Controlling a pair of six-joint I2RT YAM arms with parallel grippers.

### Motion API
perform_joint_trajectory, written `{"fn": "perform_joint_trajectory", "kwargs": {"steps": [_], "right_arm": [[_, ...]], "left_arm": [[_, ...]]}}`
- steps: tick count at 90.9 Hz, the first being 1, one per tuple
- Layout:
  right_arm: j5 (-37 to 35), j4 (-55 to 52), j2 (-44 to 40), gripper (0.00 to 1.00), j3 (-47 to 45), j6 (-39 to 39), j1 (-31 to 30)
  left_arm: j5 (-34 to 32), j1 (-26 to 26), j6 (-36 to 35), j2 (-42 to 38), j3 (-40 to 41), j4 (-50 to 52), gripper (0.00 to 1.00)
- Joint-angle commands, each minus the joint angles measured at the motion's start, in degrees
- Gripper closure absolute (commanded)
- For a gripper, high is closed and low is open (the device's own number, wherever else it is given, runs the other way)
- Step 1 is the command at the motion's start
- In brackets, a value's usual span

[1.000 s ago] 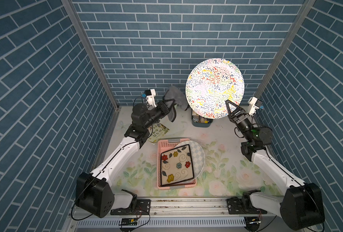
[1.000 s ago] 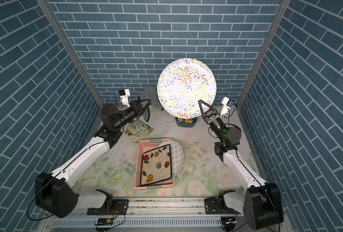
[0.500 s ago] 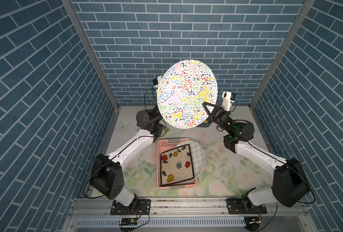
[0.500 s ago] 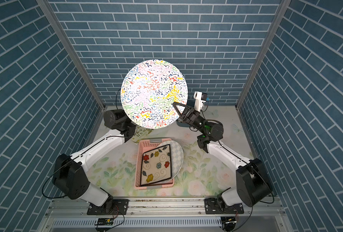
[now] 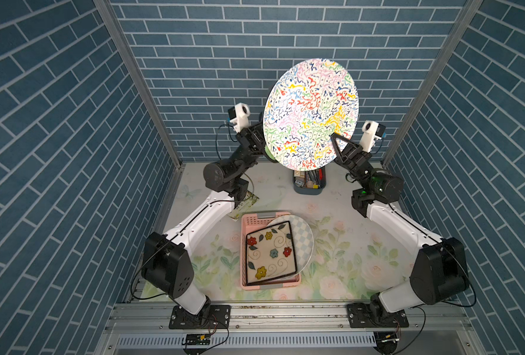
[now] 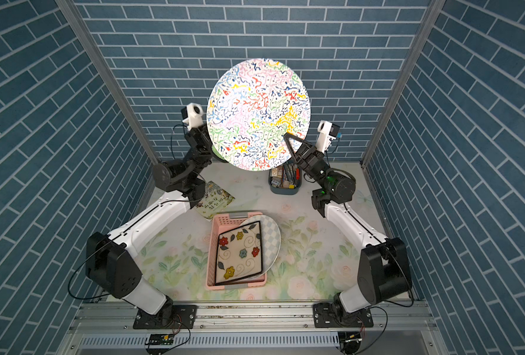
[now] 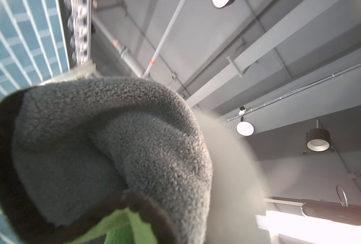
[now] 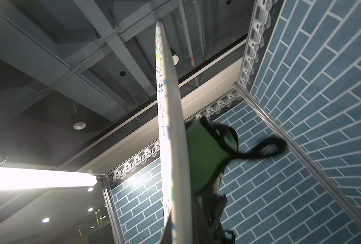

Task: Wipe the wet plate dry
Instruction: Wipe the plate with towel.

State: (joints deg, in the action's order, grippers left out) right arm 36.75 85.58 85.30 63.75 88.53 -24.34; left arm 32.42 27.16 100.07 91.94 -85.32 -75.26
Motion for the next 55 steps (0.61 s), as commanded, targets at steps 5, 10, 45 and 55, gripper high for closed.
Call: {"fn": "perform_joint_trajectory", "kwargs": {"steps": [5,10,45,55], "right_arm": [[1.7,-3.9,-0.2,1.0,0.1,-8.2,-8.3],[1.9,-4.1,1.4,1.0,2.5,-8.0,-9.3],[-5.2,-5.7,1.8,1.0,4.2,-3.4,8.9],[-7.1,-8.7,-4.0,1.0,-5.6,-4.4,15.2]], "left_arm": [[3.1,2.6,-0.6,1.2,-7.6,-3.1,1.0],[3.2,4.6,-0.7,2.2,-7.2,-4.1,1.0],[3.6,7.4,-24.7,-16.5,17.7,12.7,1.0],[-2.4,5.7,-49.5,-26.2,16.6,41.6,1.0]]}}
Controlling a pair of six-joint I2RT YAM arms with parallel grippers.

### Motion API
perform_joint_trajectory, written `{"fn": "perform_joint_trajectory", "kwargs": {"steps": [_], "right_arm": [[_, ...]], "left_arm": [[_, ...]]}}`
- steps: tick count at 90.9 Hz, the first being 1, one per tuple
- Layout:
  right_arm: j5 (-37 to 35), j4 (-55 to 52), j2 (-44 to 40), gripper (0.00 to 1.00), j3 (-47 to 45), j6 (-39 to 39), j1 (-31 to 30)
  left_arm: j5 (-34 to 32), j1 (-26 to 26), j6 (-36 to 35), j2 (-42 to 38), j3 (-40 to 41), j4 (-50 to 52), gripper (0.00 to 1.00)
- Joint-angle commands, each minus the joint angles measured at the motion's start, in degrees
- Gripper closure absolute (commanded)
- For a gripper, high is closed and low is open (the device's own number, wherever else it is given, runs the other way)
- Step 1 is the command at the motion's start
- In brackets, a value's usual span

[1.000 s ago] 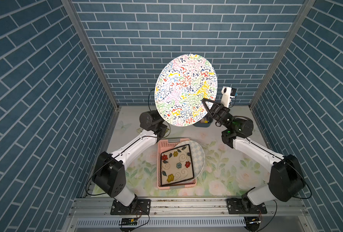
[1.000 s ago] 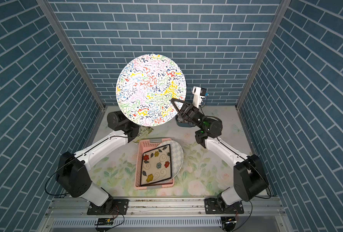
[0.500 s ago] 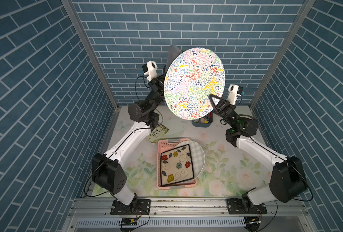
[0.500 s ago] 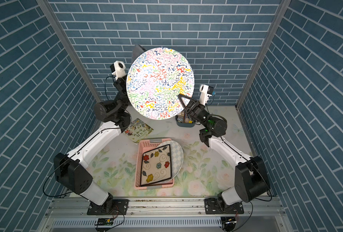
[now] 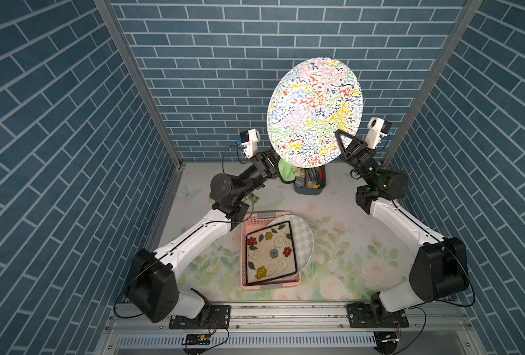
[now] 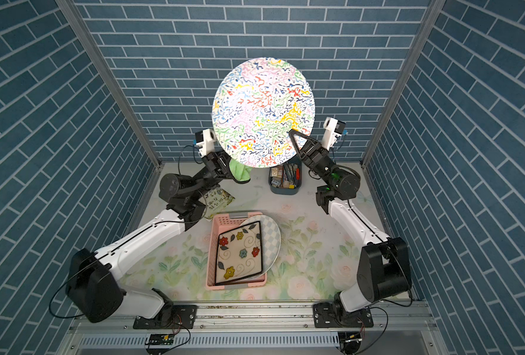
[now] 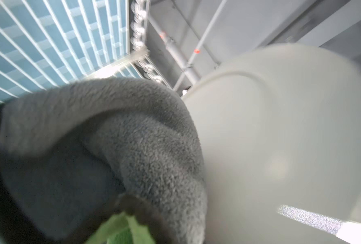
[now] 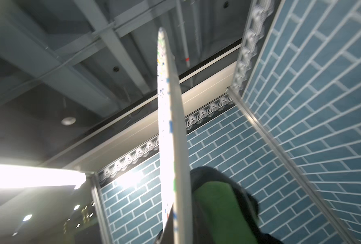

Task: Wipe the wet plate dry
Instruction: Wipe the plate with towel, then place the plate at the center of the board.

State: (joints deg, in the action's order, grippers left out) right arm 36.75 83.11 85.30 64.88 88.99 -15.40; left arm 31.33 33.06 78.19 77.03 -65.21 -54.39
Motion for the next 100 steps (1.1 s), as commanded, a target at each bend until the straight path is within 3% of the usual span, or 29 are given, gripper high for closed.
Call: {"fn": "perform_joint_trajectory", "kwargs": {"steps": [1,6,12,19,24,40,60,85,100], "right_arm": [[-7.4,-7.0,-4.7,1.0,-8.0,-4.9,7.1],[-9.0,-10.9,-8.5,1.0,-14.1,-5.9,10.8],[-10.5,-18.6,-13.6,1.0,-20.4,-8.3,14.8],[-12.2,-28.3,-19.6,1.0,-27.4,-12.5,18.1],[-13.1,-36.4,-23.7,1.0,-30.9,-16.2,19.4],[-16.2,-55.8,-34.6,1.0,-38.6,-26.2,20.4],[-12.5,-60.0,-39.5,1.0,-49.4,-29.0,20.1],[-10.5,-54.1,-33.1,1.0,-56.8,-31.2,15.8],[-13.4,-52.4,-24.0,1.0,-56.1,-33.1,9.4]], "left_arm": [[-3.0,-0.2,-30.4,-11.9,-4.1,24.9,1.0],[-11.2,0.0,-41.1,-14.8,-7.0,39.6,1.0],[-24.8,-0.2,-48.1,-16.4,-9.2,52.2,1.0],[-35.3,-0.2,-51.8,-17.2,-9.3,58.8,1.0],[-38.9,-0.3,-53.2,-17.7,-8.4,60.2,1.0],[-38.4,-0.3,-54.4,-17.0,-6.8,59.8,1.0],[-36.5,-0.3,-54.0,-15.2,-6.3,59.1,1.0],[-34.9,-0.4,-52.9,-14.5,-4.4,58.5,1.0],[-34.5,-0.3,-52.2,-14.2,-3.4,58.4,1.0]]}}
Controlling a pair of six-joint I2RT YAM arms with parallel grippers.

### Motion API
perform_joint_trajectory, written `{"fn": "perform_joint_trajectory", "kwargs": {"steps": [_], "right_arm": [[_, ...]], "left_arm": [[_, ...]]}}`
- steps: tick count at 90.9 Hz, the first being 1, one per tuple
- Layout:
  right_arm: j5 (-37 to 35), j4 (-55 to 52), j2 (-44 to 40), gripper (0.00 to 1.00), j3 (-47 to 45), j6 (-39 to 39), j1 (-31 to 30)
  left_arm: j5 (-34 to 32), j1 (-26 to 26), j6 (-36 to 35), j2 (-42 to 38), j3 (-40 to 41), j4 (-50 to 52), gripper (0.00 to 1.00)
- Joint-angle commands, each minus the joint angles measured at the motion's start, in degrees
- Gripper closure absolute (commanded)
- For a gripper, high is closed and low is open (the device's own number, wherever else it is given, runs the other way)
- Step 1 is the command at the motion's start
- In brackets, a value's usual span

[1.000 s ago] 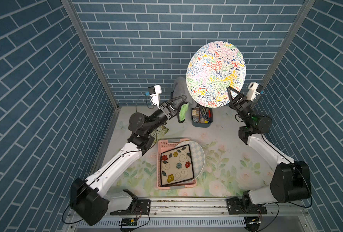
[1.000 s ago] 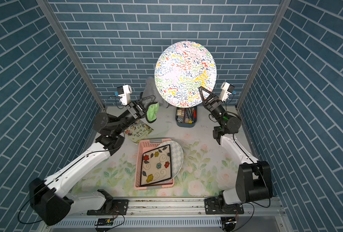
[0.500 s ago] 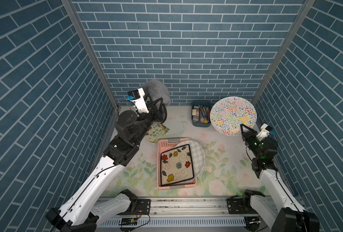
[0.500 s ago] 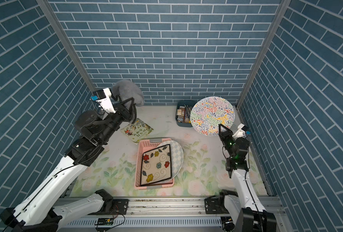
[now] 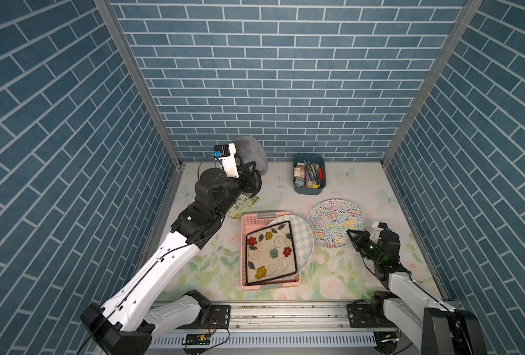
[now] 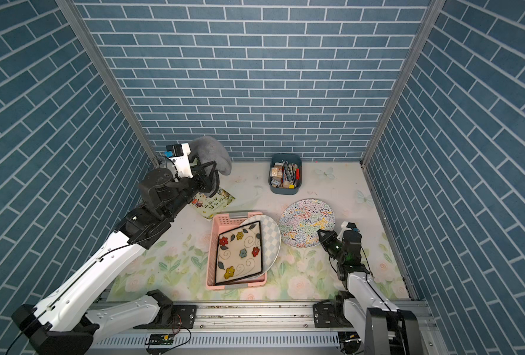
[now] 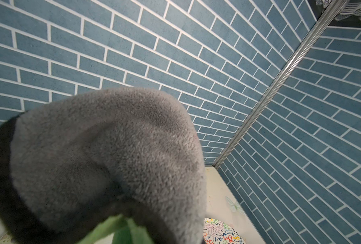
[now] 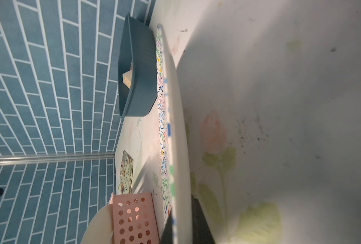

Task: Wipe the wet plate dry
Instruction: Place the plate at the center of the board, then pick up the plate from the bin.

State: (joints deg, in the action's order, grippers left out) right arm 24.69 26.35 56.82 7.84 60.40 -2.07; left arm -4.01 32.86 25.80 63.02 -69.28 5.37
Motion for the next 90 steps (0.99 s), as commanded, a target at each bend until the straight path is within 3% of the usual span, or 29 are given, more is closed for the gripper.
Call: {"fn": "perform_joint_trajectory", "kwargs": {"steps": [1,14,37,46,52,59,63,66,73,78,82,90], "right_arm": [[-1.7,4.4,5.0,1.0,0.9,-4.6,-4.3],[-8.6,-3.0,10.5,1.0,1.2,-5.6,-7.3],[-14.8,-19.2,9.8,0.33,6.5,-13.2,-7.7],[-19.4,-25.8,7.0,0.15,9.9,-14.5,-7.7],[-25.8,-32.5,4.3,0.1,13.8,-14.9,-7.6],[-32.9,-38.6,-0.2,0.09,18.0,-13.5,-7.7],[-33.3,-38.5,-3.3,0.12,20.0,-13.3,-7.6],[-30.5,-35.2,-5.6,0.19,21.1,-14.8,-7.7],[-13.6,-23.6,-7.9,0.39,21.8,-14.9,-8.6],[-6.6,-21.3,-5.2,0.6,24.9,-13.2,-12.5],[-4.3,-25.3,-2.2,0.72,29.4,-15.2,-17.3],[-5.9,-35.8,4.6,0.76,39.4,-21.3,-28.2]], "left_arm": [[0.8,-0.2,0.2,-0.2,0.7,-1.3,1.0],[0.4,-0.2,0.6,0.1,1.0,-0.6,1.0],[-1.9,-0.2,0.6,0.4,1.9,0.9,1.0],[-2.3,-0.2,0.7,0.2,2.3,0.9,1.0],[-4.4,-0.2,0.8,0.1,2.6,1.6,1.0],[-9.9,-0.2,0.8,-0.3,3.4,3.6,1.0],[-13.6,-0.2,0.5,-0.5,4.1,4.7,1.0],[-16.0,-0.2,0.4,-0.6,5.1,5.7,1.0],[-18.7,-0.8,0.6,-1.0,7.3,6.8,1.0],[-18.4,-1.2,0.8,-1.0,9.0,6.5,1.0],[-18.0,-1.4,1.2,-1.2,9.8,6.2,1.0],[-16.5,-1.4,1.8,-1.1,11.0,5.1,1.0]]}}
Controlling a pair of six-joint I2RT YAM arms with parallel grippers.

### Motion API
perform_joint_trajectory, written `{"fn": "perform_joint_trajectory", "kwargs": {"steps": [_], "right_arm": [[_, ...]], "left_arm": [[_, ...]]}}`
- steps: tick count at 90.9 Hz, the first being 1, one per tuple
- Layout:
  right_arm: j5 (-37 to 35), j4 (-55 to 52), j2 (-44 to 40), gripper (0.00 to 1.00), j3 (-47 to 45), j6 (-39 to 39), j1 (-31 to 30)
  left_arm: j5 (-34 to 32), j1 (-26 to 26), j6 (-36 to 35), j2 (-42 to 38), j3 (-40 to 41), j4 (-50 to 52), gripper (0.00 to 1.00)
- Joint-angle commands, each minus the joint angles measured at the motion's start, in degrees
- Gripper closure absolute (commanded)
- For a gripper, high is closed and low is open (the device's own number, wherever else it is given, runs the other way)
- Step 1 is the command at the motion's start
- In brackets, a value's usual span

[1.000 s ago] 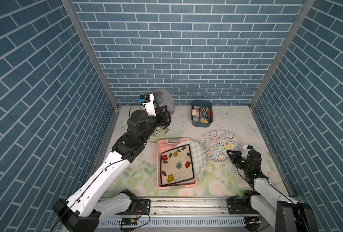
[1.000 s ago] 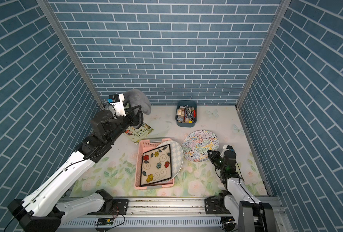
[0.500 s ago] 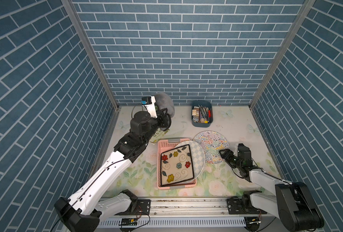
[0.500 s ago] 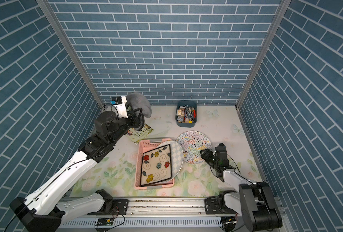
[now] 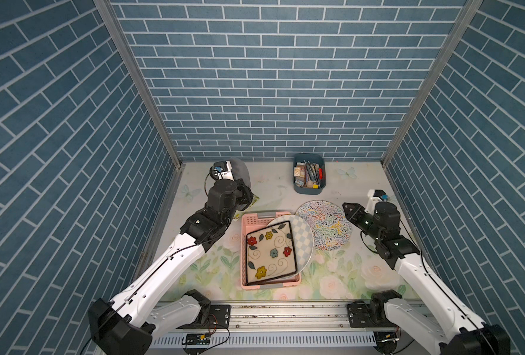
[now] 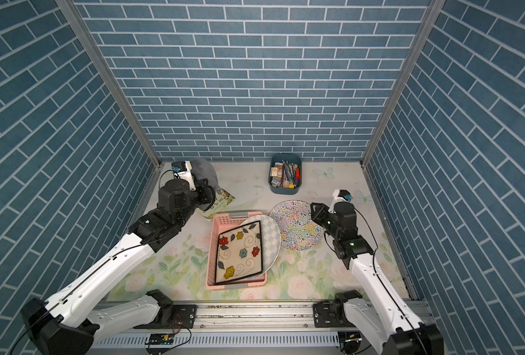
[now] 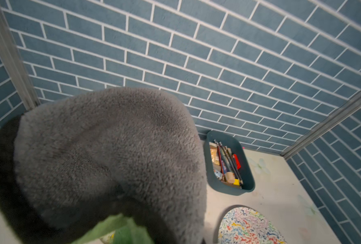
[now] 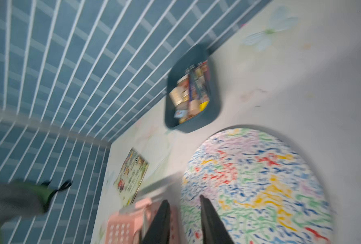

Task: Wipe the wet plate dry
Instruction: Pick up the plate from the bin.

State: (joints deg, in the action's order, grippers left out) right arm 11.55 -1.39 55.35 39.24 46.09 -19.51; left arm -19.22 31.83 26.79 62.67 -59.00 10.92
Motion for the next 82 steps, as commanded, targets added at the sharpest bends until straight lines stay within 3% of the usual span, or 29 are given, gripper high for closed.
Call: {"fn": "perform_joint_trajectory", "kwargs": {"steps": [1,10,28,45,58,71,82], "right_arm": [[7.3,-8.9,6.4,0.76,8.8,-7.5,-11.6],[8.9,-15.9,10.1,0.7,12.8,-9.3,-18.8],[3.7,-30.5,17.2,0.57,18.7,-11.8,-28.2],[1.9,-31.5,25.3,0.51,18.1,-12.4,-30.2],[0.4,-31.2,29.1,0.41,17.0,-11.9,-32.0],[4.7,-23.2,31.3,0.44,13.8,-9.6,-32.2],[8.0,-14.3,33.1,0.55,10.8,-5.9,-32.2]], "left_arm": [[-1.1,-0.4,0.8,-0.8,0.8,-0.7,1.0],[0.2,-0.5,0.9,-0.5,0.7,-1.3,1.0],[0.9,-0.5,1.1,-0.3,1.2,-2.1,1.0],[1.9,-0.5,1.6,0.1,1.7,-3.2,1.0],[1.3,-0.5,1.4,-1.0,2.5,-2.7,1.0],[1.9,-0.5,1.9,-1.4,3.5,-3.1,1.0],[2.8,-0.5,2.6,-1.4,3.9,-3.5,1.0]]}}
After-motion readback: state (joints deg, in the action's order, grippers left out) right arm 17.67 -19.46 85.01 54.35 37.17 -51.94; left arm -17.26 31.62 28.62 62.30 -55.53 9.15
